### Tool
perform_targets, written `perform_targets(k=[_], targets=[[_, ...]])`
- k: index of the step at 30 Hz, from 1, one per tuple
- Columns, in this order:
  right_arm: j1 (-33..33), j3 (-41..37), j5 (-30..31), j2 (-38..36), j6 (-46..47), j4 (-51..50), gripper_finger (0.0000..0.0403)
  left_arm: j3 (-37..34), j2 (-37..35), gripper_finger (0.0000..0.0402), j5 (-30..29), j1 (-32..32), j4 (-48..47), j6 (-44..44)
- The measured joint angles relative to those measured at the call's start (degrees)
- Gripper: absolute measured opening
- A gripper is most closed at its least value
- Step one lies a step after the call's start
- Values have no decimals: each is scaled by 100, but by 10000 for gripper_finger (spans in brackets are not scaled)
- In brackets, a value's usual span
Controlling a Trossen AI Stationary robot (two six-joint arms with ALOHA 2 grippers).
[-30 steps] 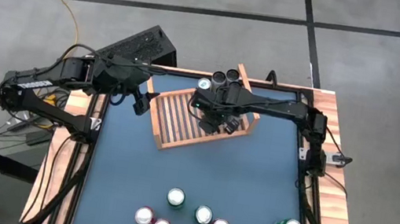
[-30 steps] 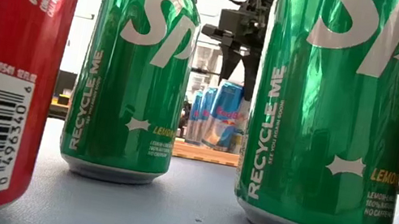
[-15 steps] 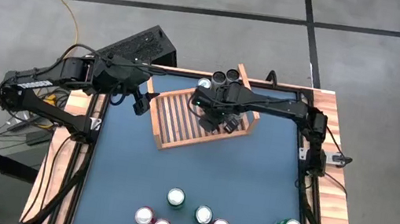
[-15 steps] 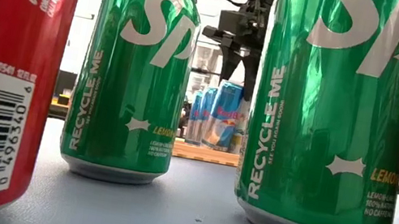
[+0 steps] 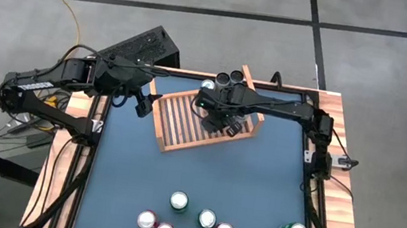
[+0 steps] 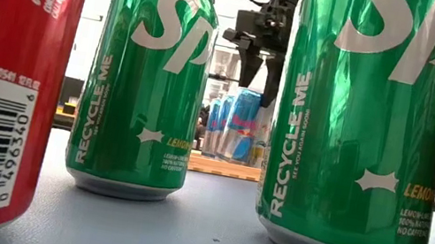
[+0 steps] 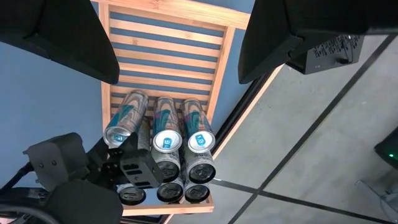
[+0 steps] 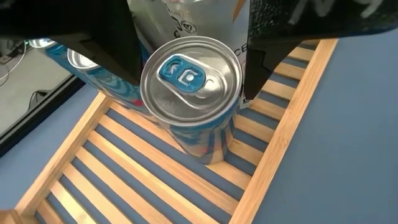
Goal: Place canned beverage on shelf
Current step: Put the blue soda can on the shelf aligned with the other blue soda cans
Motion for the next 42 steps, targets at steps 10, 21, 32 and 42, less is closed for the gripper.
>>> perform_targets(k=[10,21,32,42], targets=[[-48,0,112,0,458,19,186,0,0,316,1,0,-1,1],[-107,0,509,-2,943,83,187,0,0,316,1,0,-1,3],[-116,305,806,-5,1315,-180,178,0,0,316,1,0,1,2],[-72,1633,-612,-31,2165,-619,137,0,0,316,1,0,-1,1]])
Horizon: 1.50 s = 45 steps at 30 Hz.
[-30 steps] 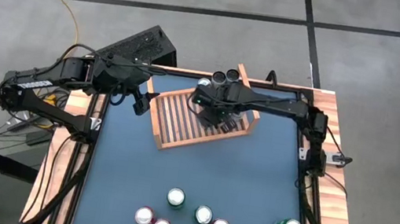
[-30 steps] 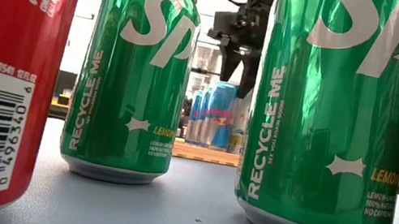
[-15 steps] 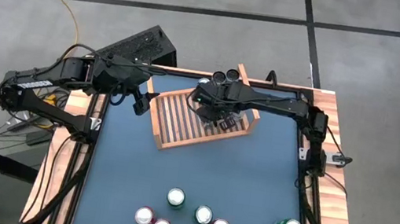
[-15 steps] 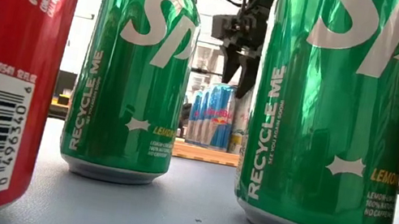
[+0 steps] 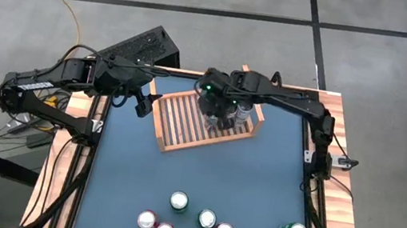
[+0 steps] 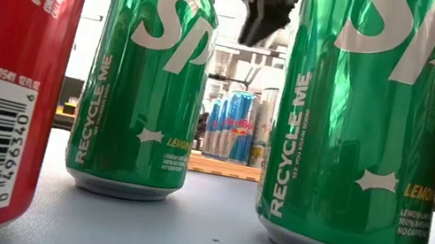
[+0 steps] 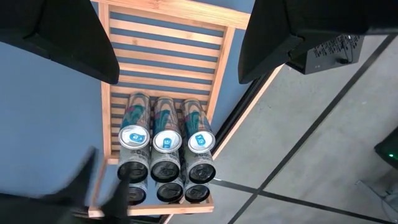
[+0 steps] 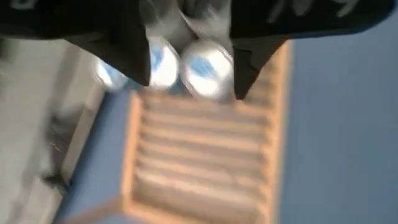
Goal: Place canned beverage on shelf
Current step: Put the blue soda can on the shelf aligned with the other blue soda cans
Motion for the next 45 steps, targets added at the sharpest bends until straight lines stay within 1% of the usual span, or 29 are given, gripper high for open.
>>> perform_targets(k=[2,3,6,8,12,16,20,26,29,37,45], targets=[[32,-29,-519,13,172,75,107,0,0,316,0,0,0,2],[57,-78,-633,23,215,95,89,0,0,316,0,0,0,0],[114,-258,-717,39,236,239,30,0,0,316,0,0,-1,2],[148,-409,-717,35,239,399,8,0,0,316,-2,0,0,2],[212,-648,-717,39,370,459,10,0,0,316,0,0,-2,2],[260,-986,-719,30,404,592,2,0,-2,316,0,0,-2,2],[254,-1126,-705,33,444,684,1,0,-1,316,-2,0,0,2],[110,-1431,-426,42,469,752,0,0,0,316,-2,0,0,-3],[26,-1526,-409,37,492,733,0,0,0,316,-2,0,0,-5],[-146,-1552,-17,35,595,750,0,0,-2,316,-2,0,0,-3],[-166,-1552,37,35,597,737,0,0,0,316,-2,-1,0,107]])
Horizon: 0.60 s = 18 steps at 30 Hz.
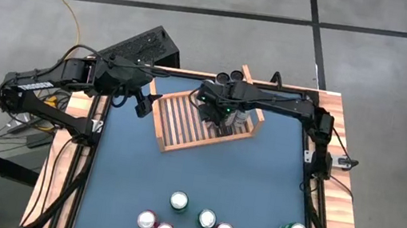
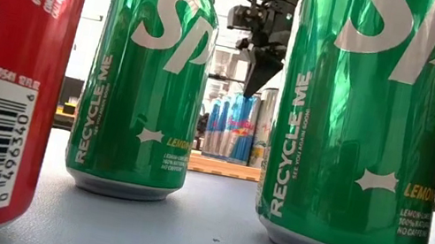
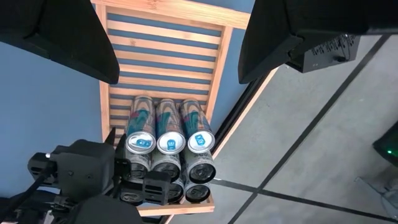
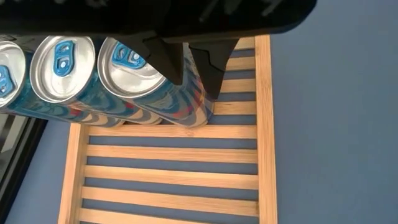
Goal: Place canned beverage on shelf
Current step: Put the blue soda can on the shelf aligned with the other blue soda cans, then put the green soda can on the shelf
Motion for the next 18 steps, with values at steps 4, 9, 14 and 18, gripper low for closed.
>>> perform_targets(k=[4,9,14,18], targets=[[4,0,109,0,44,9,0,0,-2,316,0,-1,0,82],[62,0,123,-195,152,-59,0,0,-2,316,0,-1,0,143],[273,9,149,-656,434,-315,0,0,-2,316,32,0,0,195],[439,11,136,-1128,1309,-837,5,0,-2,316,308,1,-2,197]])
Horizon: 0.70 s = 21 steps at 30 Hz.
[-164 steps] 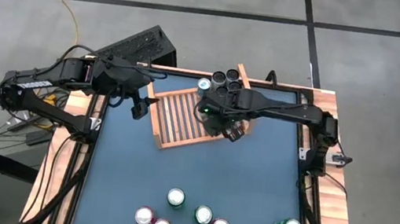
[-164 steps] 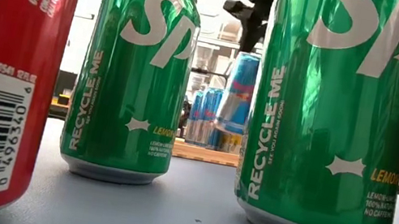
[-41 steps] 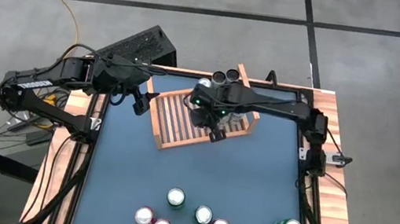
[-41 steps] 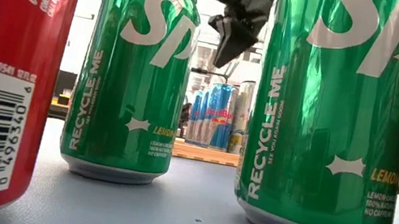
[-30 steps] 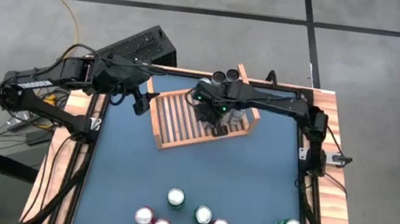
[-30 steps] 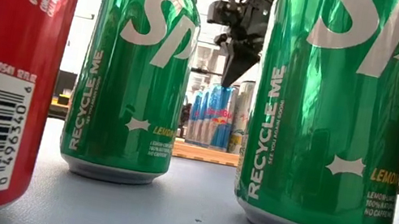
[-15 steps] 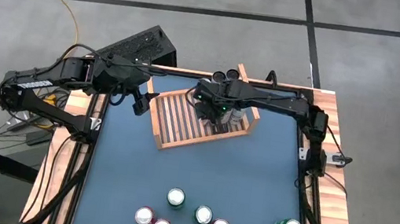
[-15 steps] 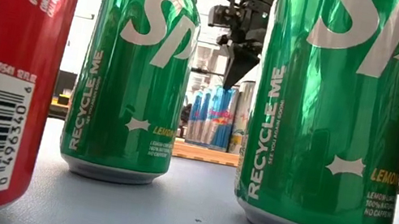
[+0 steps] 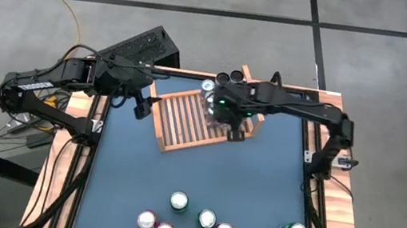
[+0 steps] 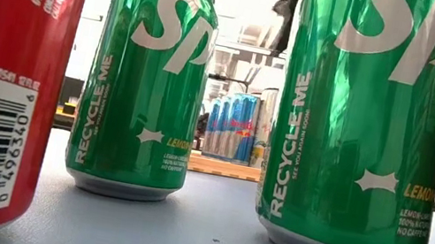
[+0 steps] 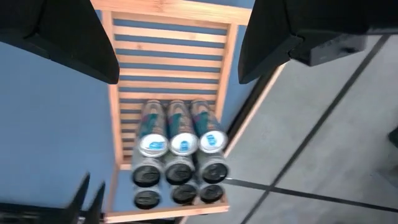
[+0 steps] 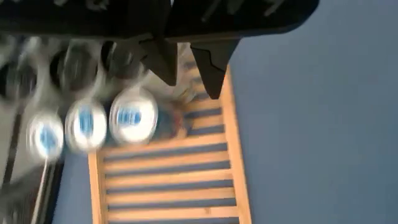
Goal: Place canned beverage on shelf
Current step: Put the green soda can on the shelf
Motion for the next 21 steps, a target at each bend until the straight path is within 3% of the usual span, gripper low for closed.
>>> perform_targets(k=[4,8,11,16,18,21], targets=[[189,4,-405,-337,1441,-872,42,0,0,316,348,-2,-1,115],[661,-16,-807,-481,2930,-1961,107,0,0,316,501,-2,-2,217],[1216,-389,-1298,-874,4050,-1701,161,0,0,316,528,-2,-2,289],[2393,-1267,-1436,-1372,6558,-1739,249,0,0,316,1012,-1,-11,449],[2824,-1683,-1640,-1600,7534,-1438,273,0,0,316,1202,-2,-9,496],[3590,-2119,-2106,-1952,8801,-1774,294,0,0,316,1251,-2,7,479]])
